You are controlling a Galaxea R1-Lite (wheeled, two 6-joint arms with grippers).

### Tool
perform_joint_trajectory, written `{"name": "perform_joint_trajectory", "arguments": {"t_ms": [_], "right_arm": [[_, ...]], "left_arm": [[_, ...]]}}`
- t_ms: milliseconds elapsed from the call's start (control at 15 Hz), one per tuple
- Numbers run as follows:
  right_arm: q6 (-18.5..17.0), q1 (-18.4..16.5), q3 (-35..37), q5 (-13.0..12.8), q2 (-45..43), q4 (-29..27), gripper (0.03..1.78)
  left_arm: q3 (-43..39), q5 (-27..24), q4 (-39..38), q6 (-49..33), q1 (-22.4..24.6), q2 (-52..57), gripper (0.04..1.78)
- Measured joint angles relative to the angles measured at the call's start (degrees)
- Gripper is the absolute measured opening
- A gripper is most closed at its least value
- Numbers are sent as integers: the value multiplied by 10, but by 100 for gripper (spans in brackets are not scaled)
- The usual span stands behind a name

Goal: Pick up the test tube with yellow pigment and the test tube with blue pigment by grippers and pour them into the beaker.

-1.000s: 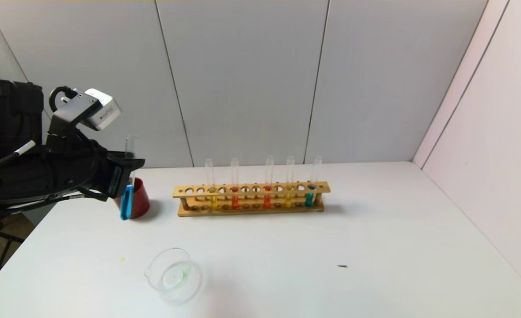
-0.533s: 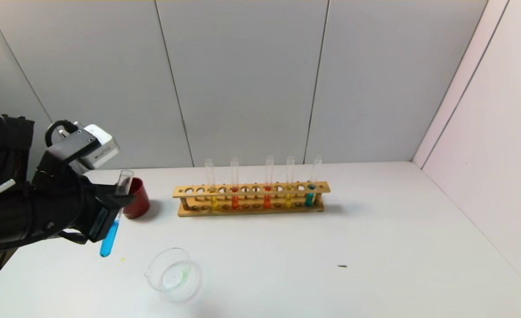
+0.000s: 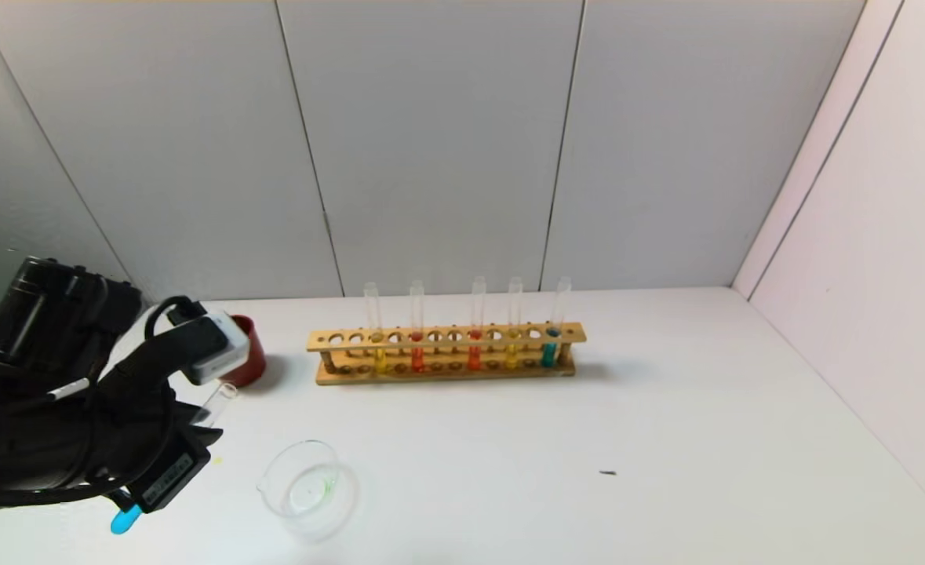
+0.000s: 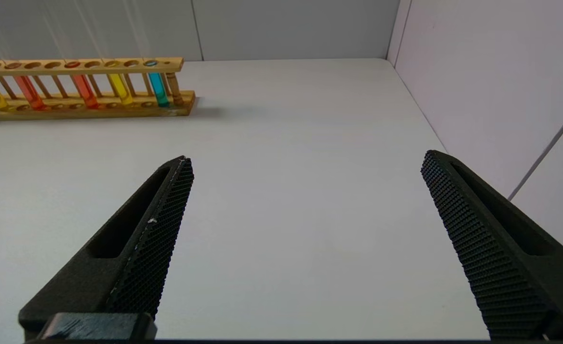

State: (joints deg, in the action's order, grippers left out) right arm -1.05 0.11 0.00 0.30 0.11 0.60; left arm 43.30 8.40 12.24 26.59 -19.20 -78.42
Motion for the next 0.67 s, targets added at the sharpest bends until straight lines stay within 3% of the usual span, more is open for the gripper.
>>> {"name": "perform_joint_trajectory", "arguments": {"t_ms": [400,667], "right_arm": [[0,0,0,0,0,0,174],[0,0,0,0,0,0,174]], "left_arm": [[16,23,2,14,-29,-81,31],[24,71,15,32,-33,-138,31]]}}
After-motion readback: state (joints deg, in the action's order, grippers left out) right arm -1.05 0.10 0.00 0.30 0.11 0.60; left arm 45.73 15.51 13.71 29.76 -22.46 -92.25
